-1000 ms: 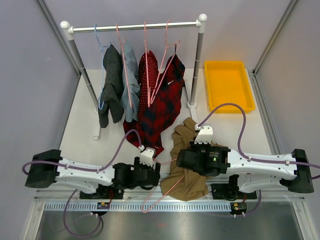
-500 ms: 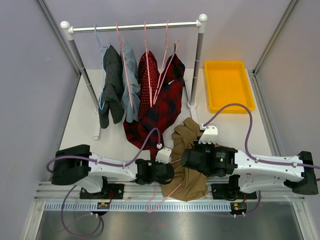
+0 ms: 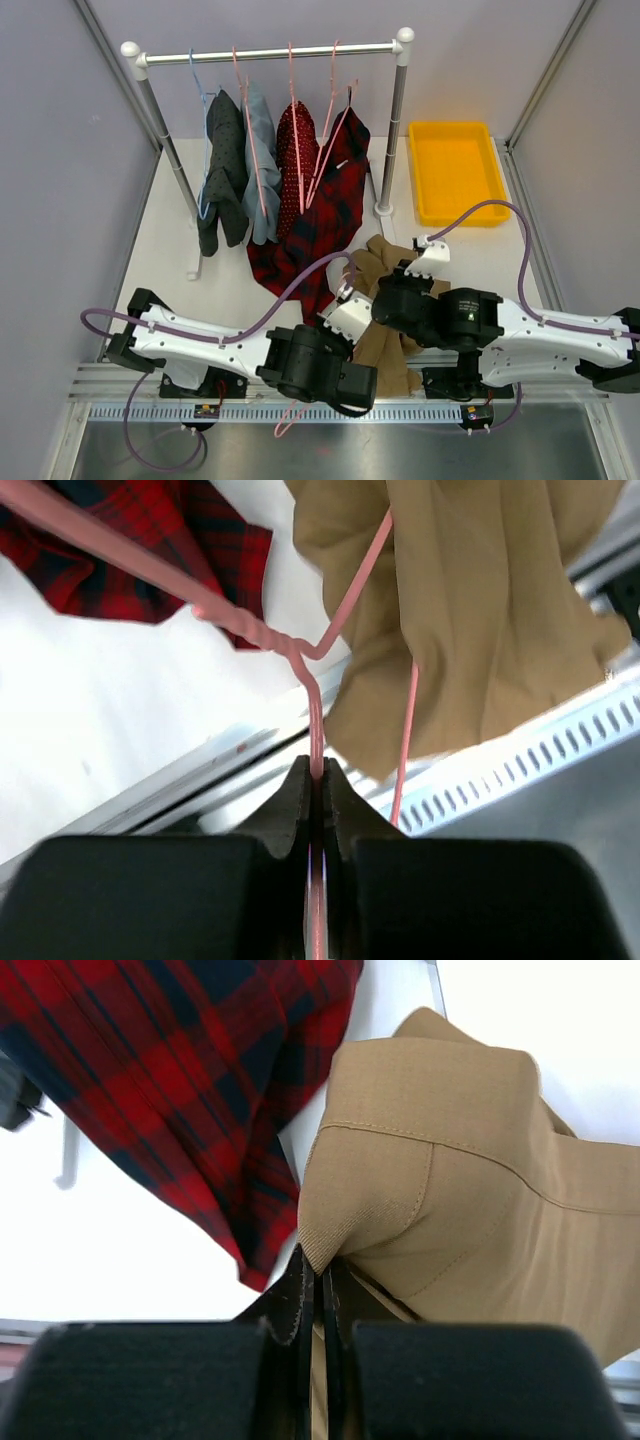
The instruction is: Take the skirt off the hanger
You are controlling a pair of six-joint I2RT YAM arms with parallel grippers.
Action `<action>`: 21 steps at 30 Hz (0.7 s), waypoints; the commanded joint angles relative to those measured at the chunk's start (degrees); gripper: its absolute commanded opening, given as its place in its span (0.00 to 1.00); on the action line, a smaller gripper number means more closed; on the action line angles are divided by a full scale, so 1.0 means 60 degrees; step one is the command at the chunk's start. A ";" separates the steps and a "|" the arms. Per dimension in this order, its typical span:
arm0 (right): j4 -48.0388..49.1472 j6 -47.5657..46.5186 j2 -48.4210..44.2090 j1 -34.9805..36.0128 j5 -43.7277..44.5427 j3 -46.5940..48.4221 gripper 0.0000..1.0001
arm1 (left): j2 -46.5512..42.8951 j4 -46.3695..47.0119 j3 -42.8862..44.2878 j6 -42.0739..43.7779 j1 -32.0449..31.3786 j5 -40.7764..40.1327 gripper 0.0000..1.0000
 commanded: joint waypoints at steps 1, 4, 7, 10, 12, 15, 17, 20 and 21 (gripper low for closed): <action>-0.1030 -0.0020 0.0691 -0.0441 0.0555 -0.0623 0.00 | 0.0105 -0.1632 0.2119 -0.0159 -0.1226 -0.2300 0.00; -0.1378 0.0328 0.0603 -0.0470 0.0555 -0.0478 0.00 | -0.0231 -0.1632 0.1392 -0.0258 -0.1110 -0.2417 0.00; -0.2168 0.0856 0.0209 -0.0441 0.0453 -0.0214 0.00 | -0.0744 -0.1617 0.0644 -0.0537 -0.0321 -0.2548 0.00; -0.2493 0.0975 -0.0421 -0.0470 0.0657 -0.0213 0.00 | -0.1110 -0.1632 0.0552 -0.0406 -0.0201 -0.2782 0.00; -0.2538 0.0800 -0.0773 -0.0514 0.0906 -0.0126 0.00 | -0.1315 -0.1632 0.0815 -0.0129 -0.0186 -0.2987 0.00; -0.1899 -0.0888 -0.0847 -0.1040 0.1038 0.0428 0.00 | -0.1462 -0.1602 0.1590 0.0848 -0.0186 -0.3397 0.00; -0.0786 -0.2794 -0.0731 -0.1696 0.0806 0.0693 0.00 | -0.1462 -0.1093 0.2161 0.1786 -0.0201 -0.3515 0.00; 0.0317 -0.5713 -0.0177 -0.3114 0.0687 0.1848 0.00 | -0.1463 0.0138 0.2849 0.4535 -0.0186 -0.3574 0.00; 0.0739 -0.6981 -0.0014 -0.3498 0.0701 0.2635 0.00 | -0.1462 0.0373 0.3070 0.4981 -0.0172 -0.3574 0.00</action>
